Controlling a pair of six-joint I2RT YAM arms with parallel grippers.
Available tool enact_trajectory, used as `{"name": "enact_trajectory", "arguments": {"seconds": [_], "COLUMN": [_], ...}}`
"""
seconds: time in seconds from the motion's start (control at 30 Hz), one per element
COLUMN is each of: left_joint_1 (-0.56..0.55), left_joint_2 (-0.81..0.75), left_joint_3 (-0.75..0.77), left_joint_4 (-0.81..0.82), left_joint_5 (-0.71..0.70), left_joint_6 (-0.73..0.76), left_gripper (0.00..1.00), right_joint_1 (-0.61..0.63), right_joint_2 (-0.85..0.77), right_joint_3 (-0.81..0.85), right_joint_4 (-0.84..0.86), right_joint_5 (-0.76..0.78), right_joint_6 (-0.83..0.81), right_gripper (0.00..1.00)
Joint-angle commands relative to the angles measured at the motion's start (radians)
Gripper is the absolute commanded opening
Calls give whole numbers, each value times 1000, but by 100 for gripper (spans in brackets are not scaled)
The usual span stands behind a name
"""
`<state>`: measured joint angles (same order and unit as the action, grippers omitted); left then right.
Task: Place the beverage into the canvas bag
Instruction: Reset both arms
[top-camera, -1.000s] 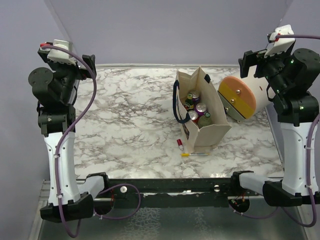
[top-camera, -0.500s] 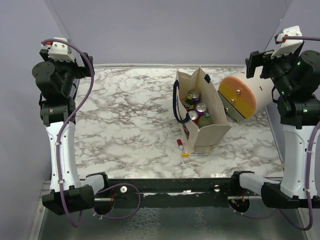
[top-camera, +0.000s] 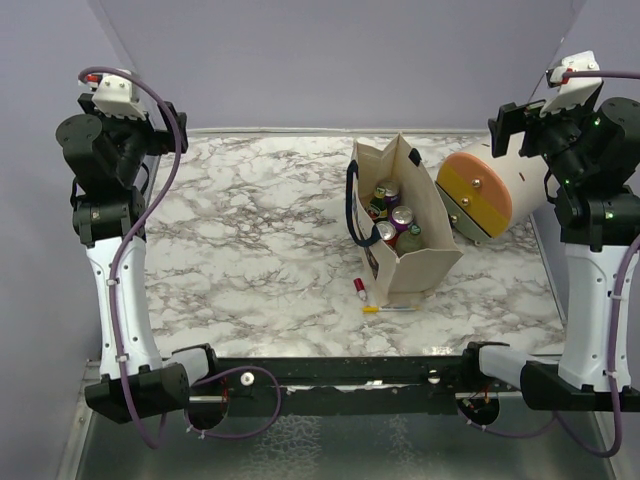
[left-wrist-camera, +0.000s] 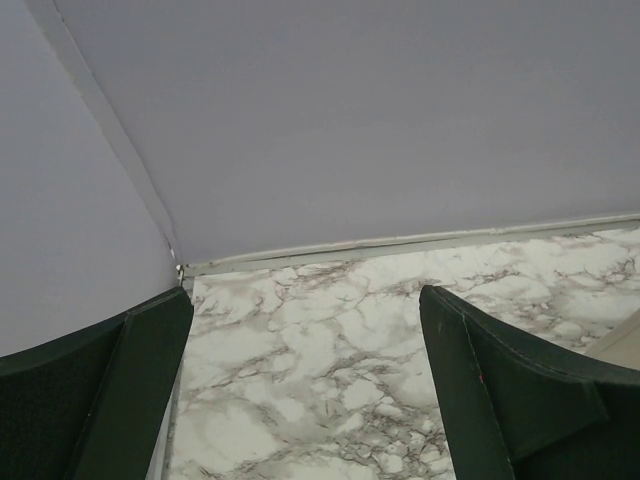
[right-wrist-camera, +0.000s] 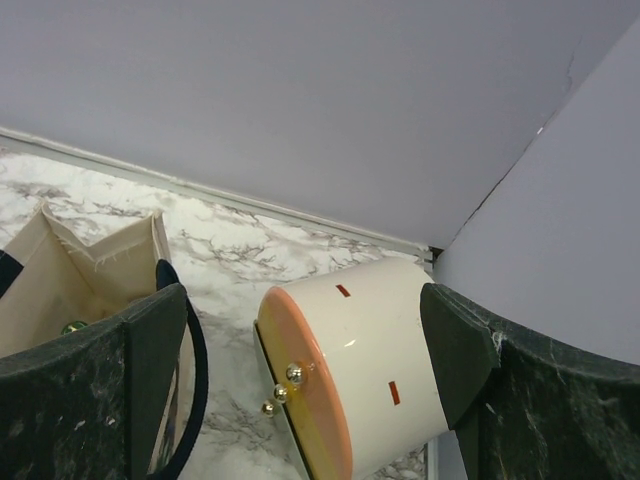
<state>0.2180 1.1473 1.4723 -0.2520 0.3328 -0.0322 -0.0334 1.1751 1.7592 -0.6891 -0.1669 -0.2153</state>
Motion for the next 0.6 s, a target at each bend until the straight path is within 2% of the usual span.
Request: {"name": "enact_trajectory", "arguments": {"seconds": [0.0,0.33,0.57], "left_joint_1": [31,39,37], "left_joint_2": [29,52,27], "left_joint_3": [57,50,-22], "left_joint_4": [-18,-3,50], "left_joint_5": [42,63,-25], "left_joint_6": [-30,-39,16], "left_gripper": [99,99,99], "right_joint_1": [-18,-38,-45], "right_joint_2": [-4,-11,-23], "right_joint_3": [-10,-12,-30], "right_joint_4": [-4,-12,-11], "right_joint_5": [-36,-65,-63], "right_joint_6": [-15,-11,-2], "right_gripper": [100,100,99]}}
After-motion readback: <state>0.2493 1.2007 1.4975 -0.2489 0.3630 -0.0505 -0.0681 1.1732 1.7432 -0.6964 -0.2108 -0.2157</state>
